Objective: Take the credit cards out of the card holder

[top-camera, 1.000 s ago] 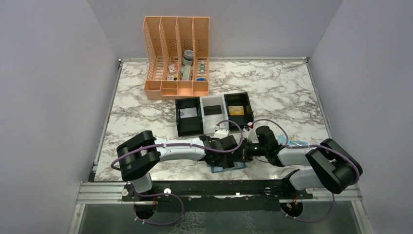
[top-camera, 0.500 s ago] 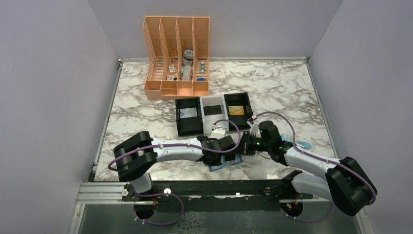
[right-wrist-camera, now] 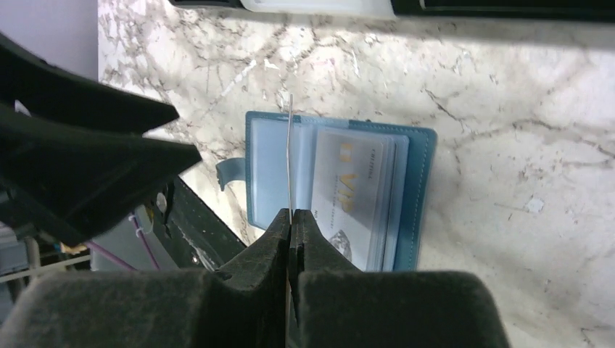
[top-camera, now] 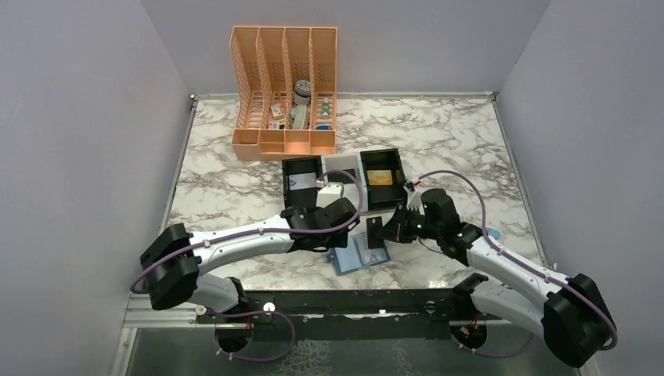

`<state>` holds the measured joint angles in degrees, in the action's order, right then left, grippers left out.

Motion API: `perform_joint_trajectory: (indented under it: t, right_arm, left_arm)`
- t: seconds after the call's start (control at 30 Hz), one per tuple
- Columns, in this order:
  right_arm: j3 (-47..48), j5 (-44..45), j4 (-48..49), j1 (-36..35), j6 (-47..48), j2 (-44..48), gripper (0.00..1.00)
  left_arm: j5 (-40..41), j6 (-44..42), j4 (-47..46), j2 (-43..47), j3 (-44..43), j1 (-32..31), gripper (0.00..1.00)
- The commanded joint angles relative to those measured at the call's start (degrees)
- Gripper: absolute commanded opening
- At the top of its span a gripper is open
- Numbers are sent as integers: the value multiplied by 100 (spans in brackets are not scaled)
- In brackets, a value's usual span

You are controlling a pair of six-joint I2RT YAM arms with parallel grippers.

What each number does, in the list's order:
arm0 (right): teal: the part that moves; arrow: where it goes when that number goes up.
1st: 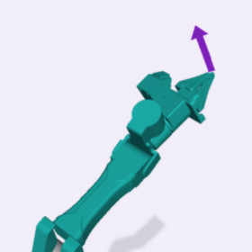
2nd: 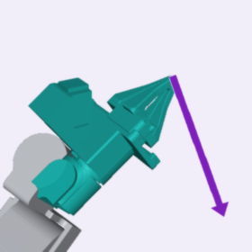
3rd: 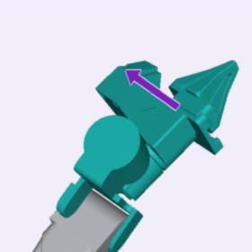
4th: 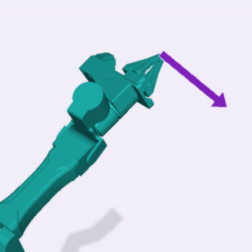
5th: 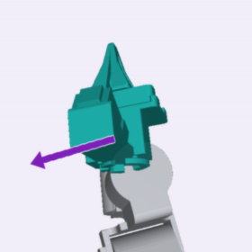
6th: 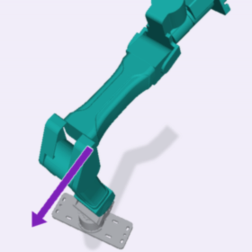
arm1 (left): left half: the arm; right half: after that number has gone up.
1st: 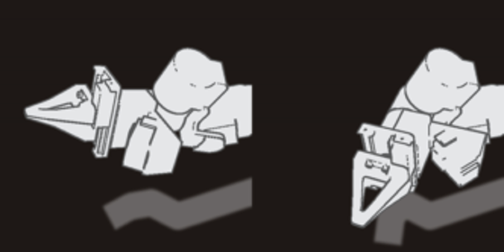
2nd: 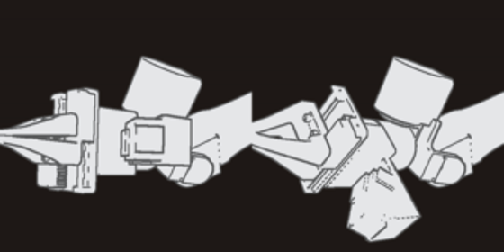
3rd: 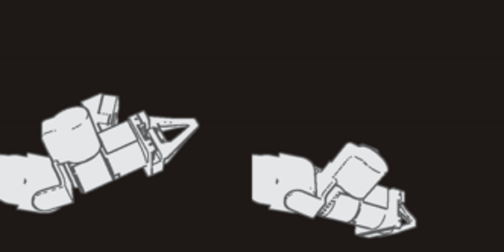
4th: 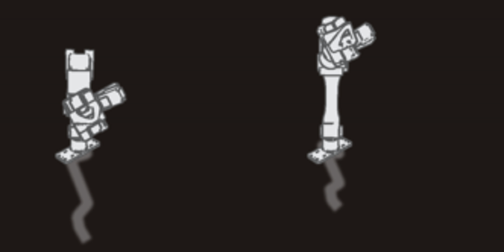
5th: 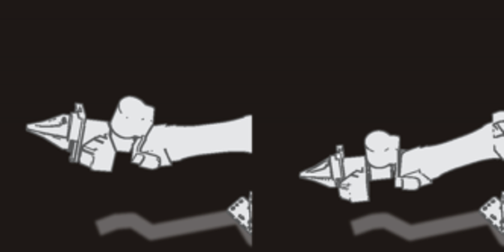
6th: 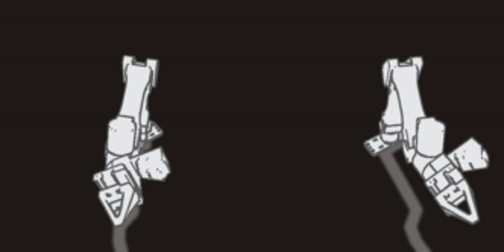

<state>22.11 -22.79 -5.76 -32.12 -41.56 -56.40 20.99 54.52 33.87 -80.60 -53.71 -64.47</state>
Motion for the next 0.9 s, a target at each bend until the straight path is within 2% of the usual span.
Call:
perform_joint_trajectory:
  t: [0.0, 0.13, 0.27, 0.33, 0.37, 0.53, 0.67, 0.73, 0.87]
  right_arm:
    - [315, 89, 15, 39, 570, 169, 1]
    - [329, -72, 456, 37, 763, 309, 1]
    - [529, -245, 842, 18, 1009, 318, 1]
    - [707, -18, 870, -55, 1257, 264, 1]
    - [815, 146, 866, -129, 1445, 211, 1]
    - [1647, 1527, 755, -798, 2824, -397, 1]
    - [1924, 2443, 1136, -1394, 4321, -1033, 1]
    - [1972, 2867, 1423, -1420, 4811, -1340, 1]
    - [2093, 2957, 1799, -1437, 6115, -1802, 1]
  left_arm:
    - [-15, -378, 81, 612, 278, 555, 61]
    - [-169, -756, 93, 1200, 510, 1130, 69]
    - [-264, -1021, 199, 1848, 654, 1683, 86]
    - [-349, -1225, 375, 2037, 580, 2117, 97]
    - [-421, -1350, 450, 2099, 528, 2317, 99]
    - [-747, -1952, 776, 2216, 179, 3328, 99]
    - [-446, -2360, 1070, 2114, -1, 4110, 99]
    - [-77, -2487, 1109, 2127, 38, 4222, 99]
    - [539, -2660, 912, 2364, 302, 4227, 99]
